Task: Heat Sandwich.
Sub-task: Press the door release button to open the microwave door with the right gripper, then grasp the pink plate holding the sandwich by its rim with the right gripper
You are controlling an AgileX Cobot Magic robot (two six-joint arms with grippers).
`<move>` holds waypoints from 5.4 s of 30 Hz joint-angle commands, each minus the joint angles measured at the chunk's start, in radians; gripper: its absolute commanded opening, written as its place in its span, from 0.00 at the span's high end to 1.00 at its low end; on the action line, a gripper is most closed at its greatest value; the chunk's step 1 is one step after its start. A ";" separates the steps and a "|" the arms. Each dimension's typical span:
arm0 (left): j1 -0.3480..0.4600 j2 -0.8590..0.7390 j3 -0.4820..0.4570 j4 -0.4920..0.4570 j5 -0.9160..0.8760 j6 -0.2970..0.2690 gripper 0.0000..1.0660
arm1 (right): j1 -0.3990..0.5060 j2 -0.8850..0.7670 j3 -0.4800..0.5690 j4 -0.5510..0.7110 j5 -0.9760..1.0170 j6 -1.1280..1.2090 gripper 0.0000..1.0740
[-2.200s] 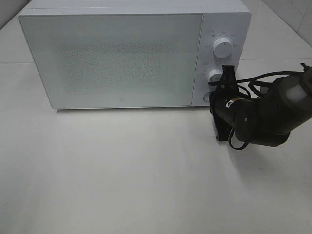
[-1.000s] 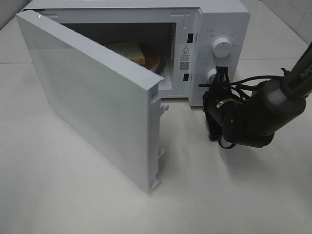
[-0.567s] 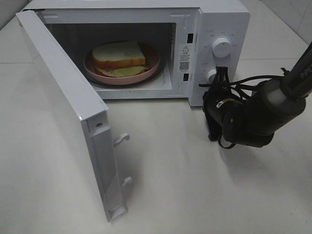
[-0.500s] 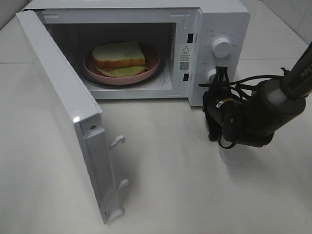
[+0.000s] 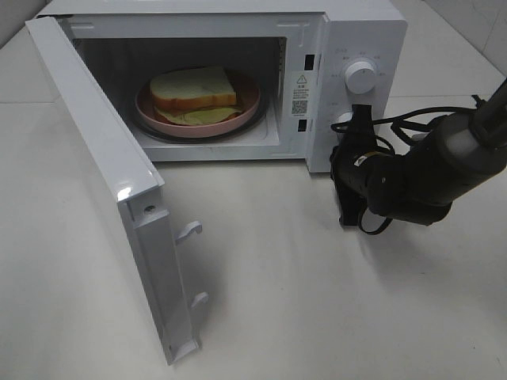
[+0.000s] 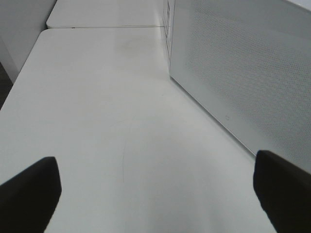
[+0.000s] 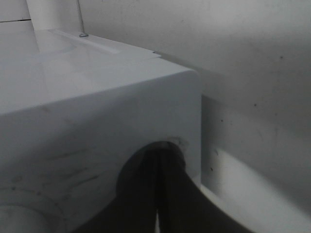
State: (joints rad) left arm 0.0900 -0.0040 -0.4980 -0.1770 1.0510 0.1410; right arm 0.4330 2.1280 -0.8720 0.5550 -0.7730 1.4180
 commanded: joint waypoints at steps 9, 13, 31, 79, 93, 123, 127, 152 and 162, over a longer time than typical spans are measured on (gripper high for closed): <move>-0.005 -0.024 0.002 -0.007 -0.013 -0.001 0.05 | -0.015 -0.014 -0.063 -0.082 -0.129 -0.039 1.00; -0.005 -0.024 0.002 -0.007 -0.013 -0.001 0.05 | -0.015 -0.029 -0.046 -0.083 -0.094 -0.044 1.00; -0.005 -0.024 0.002 -0.007 -0.013 -0.001 0.05 | -0.015 -0.207 0.093 -0.079 0.229 -0.245 0.99; -0.005 -0.024 0.002 -0.007 -0.013 -0.001 0.05 | -0.015 -0.602 -0.018 -0.415 1.611 -2.022 0.86; -0.005 -0.024 0.002 -0.007 -0.013 -0.001 0.05 | -0.013 -0.602 -0.048 -0.423 1.618 -2.736 0.73; -0.005 -0.024 0.002 -0.007 -0.013 -0.001 0.05 | 0.062 -0.602 -0.143 -0.604 1.600 -2.480 0.16; -0.005 -0.024 0.002 -0.007 -0.013 -0.001 0.05 | 0.094 -0.602 -0.191 -0.625 1.598 -2.486 0.16; -0.005 -0.024 0.002 -0.007 -0.013 -0.001 0.05 | 0.151 -0.425 -0.345 -0.682 1.356 -2.543 0.19; -0.005 -0.024 0.002 -0.007 -0.013 -0.001 0.05 | 0.186 -0.297 -0.447 -0.686 1.261 -2.564 0.21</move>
State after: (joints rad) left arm 0.0900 -0.0040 -0.4980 -0.1770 1.0510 0.1410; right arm 0.6110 1.7980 -1.2860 -0.1270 0.5090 -1.1290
